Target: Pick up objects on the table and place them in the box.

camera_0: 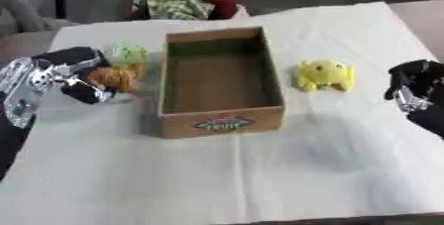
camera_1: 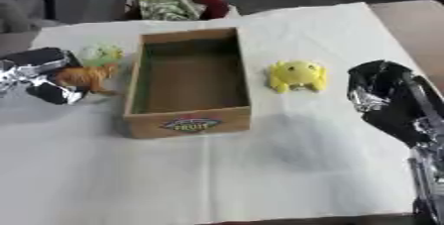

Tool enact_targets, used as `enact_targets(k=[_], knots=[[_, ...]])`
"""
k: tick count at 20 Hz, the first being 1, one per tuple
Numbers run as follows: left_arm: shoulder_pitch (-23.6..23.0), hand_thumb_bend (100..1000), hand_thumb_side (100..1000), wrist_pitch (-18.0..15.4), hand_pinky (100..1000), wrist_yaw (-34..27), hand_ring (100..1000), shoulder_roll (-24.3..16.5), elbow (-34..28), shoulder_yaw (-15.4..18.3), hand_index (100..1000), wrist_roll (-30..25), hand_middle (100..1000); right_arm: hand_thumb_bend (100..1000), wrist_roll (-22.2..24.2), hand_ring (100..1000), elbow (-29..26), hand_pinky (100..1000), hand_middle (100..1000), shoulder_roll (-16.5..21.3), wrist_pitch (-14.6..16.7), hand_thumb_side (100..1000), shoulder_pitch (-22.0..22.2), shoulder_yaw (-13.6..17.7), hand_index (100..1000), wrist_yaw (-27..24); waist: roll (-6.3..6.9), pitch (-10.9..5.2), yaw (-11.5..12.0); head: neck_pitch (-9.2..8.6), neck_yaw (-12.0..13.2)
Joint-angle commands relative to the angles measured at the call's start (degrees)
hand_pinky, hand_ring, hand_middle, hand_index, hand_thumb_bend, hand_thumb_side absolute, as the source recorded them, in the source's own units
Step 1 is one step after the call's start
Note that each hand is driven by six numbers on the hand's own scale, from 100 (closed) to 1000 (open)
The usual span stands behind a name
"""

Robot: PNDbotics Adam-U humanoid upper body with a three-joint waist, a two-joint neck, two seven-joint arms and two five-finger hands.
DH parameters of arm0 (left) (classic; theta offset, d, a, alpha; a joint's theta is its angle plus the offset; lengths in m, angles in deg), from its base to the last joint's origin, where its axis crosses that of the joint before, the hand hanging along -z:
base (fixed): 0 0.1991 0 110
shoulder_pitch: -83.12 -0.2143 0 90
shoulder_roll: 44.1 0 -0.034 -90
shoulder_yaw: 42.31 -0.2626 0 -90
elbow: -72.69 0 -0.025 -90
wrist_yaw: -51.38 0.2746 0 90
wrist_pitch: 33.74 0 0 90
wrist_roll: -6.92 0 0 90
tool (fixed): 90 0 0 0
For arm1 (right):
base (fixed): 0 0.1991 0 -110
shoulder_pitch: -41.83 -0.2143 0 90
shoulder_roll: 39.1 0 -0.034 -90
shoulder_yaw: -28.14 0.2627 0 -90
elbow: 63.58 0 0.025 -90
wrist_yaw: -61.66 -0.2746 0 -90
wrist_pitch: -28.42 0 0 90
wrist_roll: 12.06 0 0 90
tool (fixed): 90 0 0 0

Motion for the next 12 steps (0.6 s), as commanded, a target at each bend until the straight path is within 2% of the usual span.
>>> enact_targets(k=[1, 6, 12], knots=[[3.0, 113, 236, -0.2, 625, -1.0, 457, -2.5, -2.8, 1.0, 527, 0.3, 394, 100, 0.0, 480, -0.7, 501, 439, 0.9, 0.0, 271, -0.3, 0.1, 643, -0.4, -0.13, -1.29, -0.2, 0.03, 0.0], [6.0, 117, 238, 0.0, 622, -1.7, 466, -0.9, -4.1, 0.9, 531, 1.5, 398, 100, 0.3, 480, -0.5, 501, 439, 0.8, 0.0, 268, -0.4, -0.2, 643, -0.5, -0.1, -1.62, -0.9, 0.04, 0.4], [8.3, 120, 236, -0.6, 618, -0.7, 468, 3.4, -3.5, -0.1, 530, 3.9, 397, 100, 1.2, 480, -0.6, 501, 439, 0.4, 0.0, 270, -1.1, -1.1, 643, -0.8, 0.13, -1.34, -2.6, -0.17, 1.5]])
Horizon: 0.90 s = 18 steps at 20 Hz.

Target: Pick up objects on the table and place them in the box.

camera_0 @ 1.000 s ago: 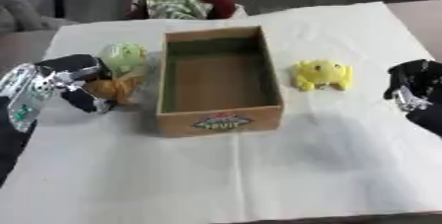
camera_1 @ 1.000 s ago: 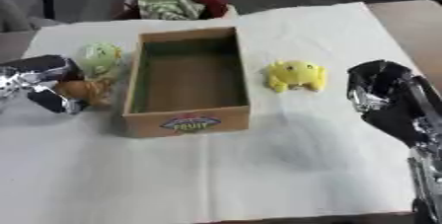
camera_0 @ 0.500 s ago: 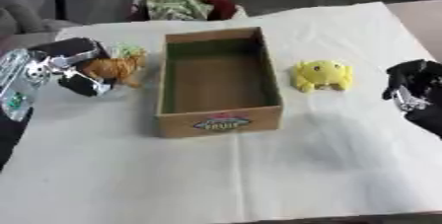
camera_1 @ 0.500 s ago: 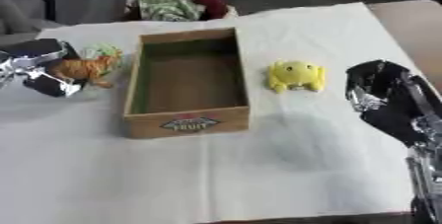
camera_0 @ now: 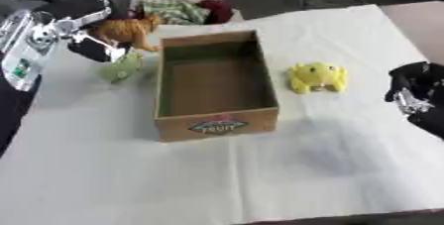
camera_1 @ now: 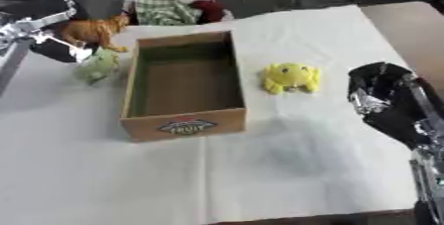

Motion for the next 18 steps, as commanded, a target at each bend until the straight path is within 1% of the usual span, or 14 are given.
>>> enact_targets(k=[1, 4, 10, 11, 13, 16, 17, 18], knots=[[2.2, 118, 235, -0.4, 615, 0.6, 467, 1.2, -0.4, -0.1, 529, 1.7, 396, 100, 0.6, 480, -0.7, 501, 439, 0.4, 0.1, 269, -1.1, -0.4, 643, -0.5, -0.03, -0.61, -0.6, -0.23, 0.8], [2.9, 115, 234, -0.7, 612, 1.1, 467, 3.6, 0.5, -0.6, 530, 3.6, 395, 100, 1.1, 480, -0.7, 501, 439, 0.2, 0.1, 270, -1.5, -0.9, 643, -0.7, 0.09, -0.34, -1.8, -0.4, 1.4], [3.0, 140, 237, -1.5, 609, 2.7, 476, 7.4, 2.4, -1.8, 541, 6.4, 406, 100, 1.8, 480, -0.7, 501, 439, -0.1, 0.2, 267, -2.3, -1.5, 643, -0.9, 0.05, 0.21, -3.5, -0.86, 2.0], [2.9, 174, 238, -1.6, 607, 3.0, 478, 7.9, 2.8, -1.9, 546, 6.8, 411, 100, 1.8, 480, -0.7, 501, 439, -0.1, 0.3, 266, -2.4, -1.6, 643, -0.9, 0.03, 0.3, -3.7, -0.9, 2.1], [2.6, 212, 239, -1.8, 609, 3.3, 487, 8.9, 3.7, -2.3, 556, 7.5, 423, 100, 1.9, 480, -0.6, 501, 439, -0.2, 0.3, 268, -2.5, -1.6, 643, -0.9, 0.01, 0.46, -4.0, -0.91, 2.3], [2.0, 246, 241, -2.5, 611, 3.8, 499, 10.2, 4.8, -3.1, 568, 7.8, 437, 100, 2.1, 480, -0.6, 501, 439, -0.3, 0.3, 269, -2.6, -1.7, 643, -1.0, 0.05, 0.67, -4.3, -0.9, 2.3], [1.8, 281, 243, -2.7, 613, 4.0, 507, 10.6, 5.2, -3.4, 579, 7.7, 447, 100, 2.1, 480, -0.6, 501, 439, -0.3, 0.3, 270, -2.6, -1.7, 643, -1.0, 0.07, 0.72, -4.4, -0.92, 2.3], [1.6, 287, 243, -3.0, 614, 4.1, 511, 10.9, 5.6, -3.7, 584, 7.6, 452, 100, 2.2, 480, -0.6, 501, 439, -0.4, 0.3, 271, -2.6, -1.7, 643, -1.0, 0.11, 0.76, -4.4, -0.94, 2.3]])
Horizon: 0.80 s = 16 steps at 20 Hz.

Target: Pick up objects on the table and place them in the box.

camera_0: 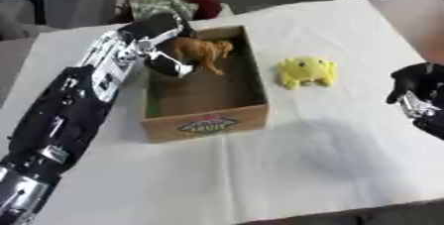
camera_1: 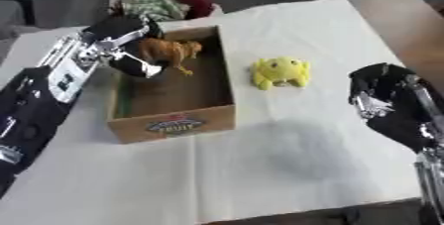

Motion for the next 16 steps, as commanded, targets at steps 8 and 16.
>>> enact_targets(k=[8, 16], knots=[[-0.3, 397, 250, -2.5, 642, -0.3, 561, 0.4, 1.5, -2.0, 639, -3.9, 504, 100, 0.4, 480, -0.7, 501, 439, 0.2, 0.1, 275, -0.6, 0.0, 643, -0.3, 0.05, -0.65, 0.0, -0.58, -0.1], [-0.3, 779, 250, -5.4, 700, -1.9, 630, -2.9, 0.3, -2.8, 709, -12.6, 596, 100, 0.4, 480, -0.7, 502, 439, 0.3, -0.1, 276, -0.2, 0.2, 644, -0.1, 0.15, -1.23, 0.8, -0.46, -0.9]])
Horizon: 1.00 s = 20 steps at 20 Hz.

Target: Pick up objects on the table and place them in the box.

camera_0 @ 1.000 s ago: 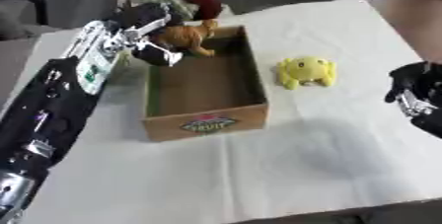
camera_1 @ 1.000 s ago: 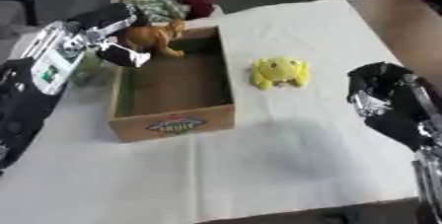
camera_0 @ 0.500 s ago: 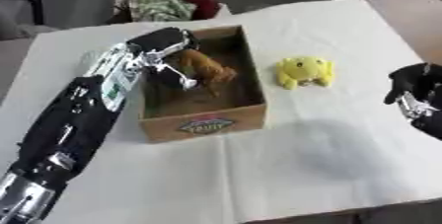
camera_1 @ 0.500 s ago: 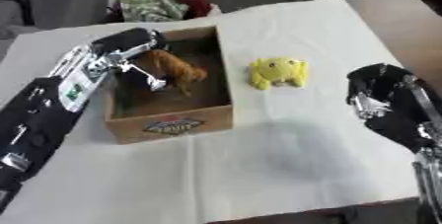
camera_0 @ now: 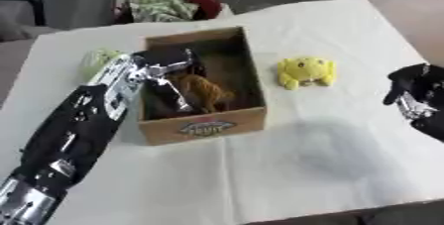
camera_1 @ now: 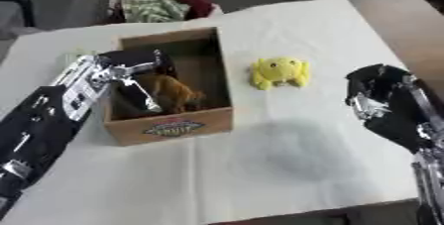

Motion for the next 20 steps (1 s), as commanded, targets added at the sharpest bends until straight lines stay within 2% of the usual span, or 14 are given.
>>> enact_targets(k=[1, 4, 7, 14, 17, 20], knots=[[1.0, 828, 243, -1.4, 710, -1.3, 644, -3.3, -2.4, -0.1, 718, -3.3, 607, 100, 0.0, 480, -0.7, 502, 439, 0.7, 0.0, 278, -0.3, 0.2, 644, -0.1, -0.25, -1.25, 0.3, -0.26, -0.4], [0.9, 838, 233, -2.3, 719, -3.3, 658, -5.2, -5.2, 0.5, 733, -6.1, 625, 100, -0.1, 480, -0.6, 502, 439, 0.7, 0.0, 276, -0.1, 0.3, 644, 0.0, -0.32, -1.49, 0.6, -0.25, -0.7], [0.6, 839, 235, -1.2, 715, -6.0, 649, -6.6, -9.0, 2.9, 731, -6.8, 617, 100, -0.2, 480, -0.6, 502, 439, 0.7, 0.0, 277, 0.0, 0.4, 644, 0.0, -0.35, -1.63, 1.0, -0.22, -0.9], [-1.5, 801, 222, 4.3, 707, -12.5, 636, -12.1, -18.0, 9.9, 732, -1.2, 610, 100, -0.6, 480, -0.6, 502, 439, 0.8, -0.2, 280, 0.5, 0.8, 644, 0.1, -0.38, -2.01, 2.3, -0.19, -1.5], [-2.8, 795, 217, 7.1, 703, -14.1, 631, -14.1, -17.5, 12.9, 729, 1.7, 607, 100, -0.7, 480, -0.6, 502, 439, 0.9, -0.2, 279, 0.7, 0.9, 644, 0.2, -0.41, -2.07, 2.9, -0.22, -1.7], [-3.7, 788, 216, 10.4, 700, -14.4, 627, -14.5, -15.6, 13.4, 728, 4.9, 604, 100, -0.8, 481, -0.6, 502, 439, 0.8, -0.2, 279, 0.7, 1.0, 644, 0.2, -0.52, -2.11, 3.1, -0.3, -1.7]])
